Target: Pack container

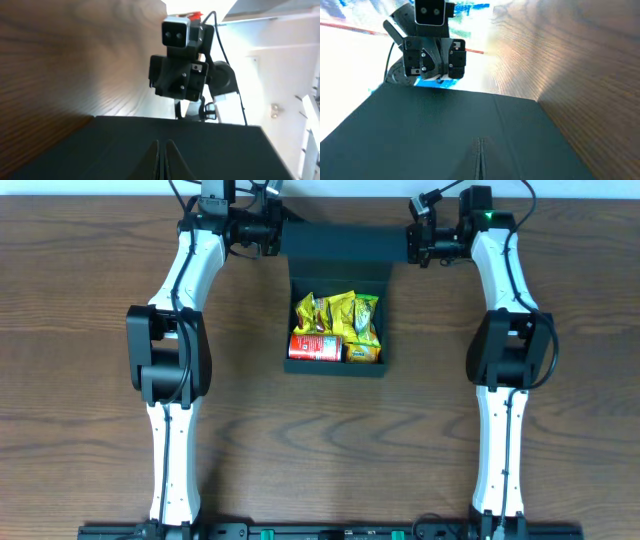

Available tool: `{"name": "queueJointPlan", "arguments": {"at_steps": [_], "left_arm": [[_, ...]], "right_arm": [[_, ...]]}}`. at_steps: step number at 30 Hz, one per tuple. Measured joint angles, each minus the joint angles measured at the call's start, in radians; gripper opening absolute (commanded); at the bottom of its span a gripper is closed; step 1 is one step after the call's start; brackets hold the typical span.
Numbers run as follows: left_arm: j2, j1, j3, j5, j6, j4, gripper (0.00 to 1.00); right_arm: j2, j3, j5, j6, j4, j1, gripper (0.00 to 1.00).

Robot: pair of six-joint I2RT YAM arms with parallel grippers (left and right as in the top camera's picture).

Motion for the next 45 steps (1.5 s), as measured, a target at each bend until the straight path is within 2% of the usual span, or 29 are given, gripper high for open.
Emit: {"name": "queueJointPlan", "arguments": {"at_steps": [8, 15, 19, 23, 28, 32, 34, 37, 45], "left_arm": [[0.0, 0.0, 0.0, 0.053, 0.011, -0.001, 0.06], [0.0, 0.0, 0.0, 0.039, 0.011, -0.002, 0.06], [0.0, 0.0, 0.0, -0.085, 0.002, -0.055, 0.06], [0.001, 0.0, 0.0, -0.315, -0.014, -0.129, 0.06], [0.002, 0.0, 0.011, -0.451, -0.035, -0.143, 0.06], [0.012, -0.004, 0.16, -0.566, -0.009, -0.344, 0.06], [0.01, -0.013, 0.304, -0.671, 0.055, -0.506, 0.06], [-0.017, -0.034, 0.451, -0.776, 0.146, -0.664, 0.06], [-0.229, -0.086, 0.538, -0.899, 0.285, -0.868, 0.06]], "right_arm": [[0.0, 0.0, -0.028, 0.0, -0.001, 0.0, 0.02], [0.0, 0.0, -0.002, 0.003, 0.0, 0.0, 0.02], [0.0, 0.0, 0.191, 0.081, -0.002, 0.0, 0.02], [0.0, 0.0, 0.46, 0.192, 0.0, 0.002, 0.02], [-0.001, 0.0, 0.641, 0.238, 0.0, 0.002, 0.02], [-0.034, 0.002, 0.794, 0.252, -0.019, 0.003, 0.02], [-0.101, 0.002, 0.886, 0.245, -0.031, 0.003, 0.02], [-0.25, 0.003, 0.998, 0.209, -0.062, 0.006, 0.02], [-0.629, 0.057, 1.119, 0.103, -0.186, 0.016, 0.02]]}}
